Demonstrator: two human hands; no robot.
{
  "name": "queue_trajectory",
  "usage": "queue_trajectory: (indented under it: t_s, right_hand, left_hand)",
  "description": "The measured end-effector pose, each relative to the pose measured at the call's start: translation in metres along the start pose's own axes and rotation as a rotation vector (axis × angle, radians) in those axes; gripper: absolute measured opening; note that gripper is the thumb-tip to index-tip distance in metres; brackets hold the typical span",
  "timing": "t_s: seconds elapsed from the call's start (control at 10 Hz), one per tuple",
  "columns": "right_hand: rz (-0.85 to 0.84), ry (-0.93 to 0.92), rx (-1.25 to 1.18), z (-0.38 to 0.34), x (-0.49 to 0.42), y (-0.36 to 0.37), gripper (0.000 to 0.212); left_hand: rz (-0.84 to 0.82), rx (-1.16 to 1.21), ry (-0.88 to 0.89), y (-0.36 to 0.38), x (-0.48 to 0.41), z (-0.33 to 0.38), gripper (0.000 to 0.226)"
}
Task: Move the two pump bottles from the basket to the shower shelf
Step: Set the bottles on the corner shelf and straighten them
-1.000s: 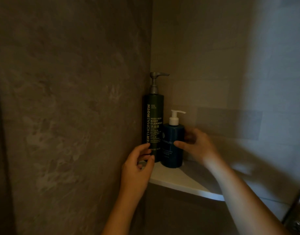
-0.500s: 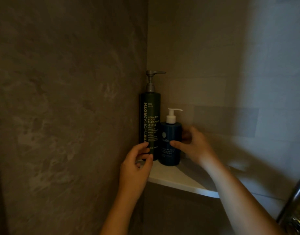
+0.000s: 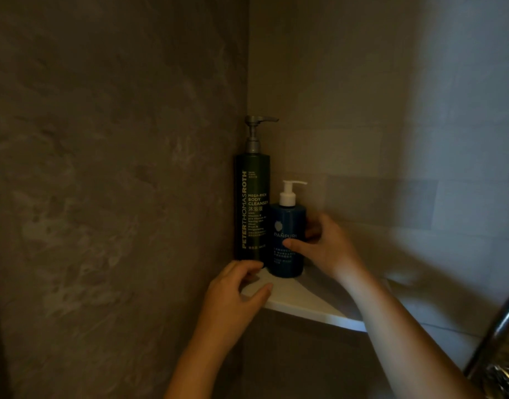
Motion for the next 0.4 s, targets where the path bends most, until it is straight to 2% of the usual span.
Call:
queue_trajectory:
  t_s: [0.2,0.4]
  right_hand:
    - [-0.001,0.0,-0.018,0.001,0.001,0.001,0.05]
    - [0.04,-0.014,0.073,0.003,0.011,-0.002,0.05]
  left_hand:
    - [-0.012,-0.087,0.093,0.0,0.005,0.002,0.012]
    - [0.055,-0.122,0.096,0.003,0.009,0.002,0.011]
Point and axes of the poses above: each hand's wrist, its own x-axis away from the middle knuckle, its own y-axis out of the palm, z = x × y, the point moved 1 cm from there along -x, towards the middle knuckle
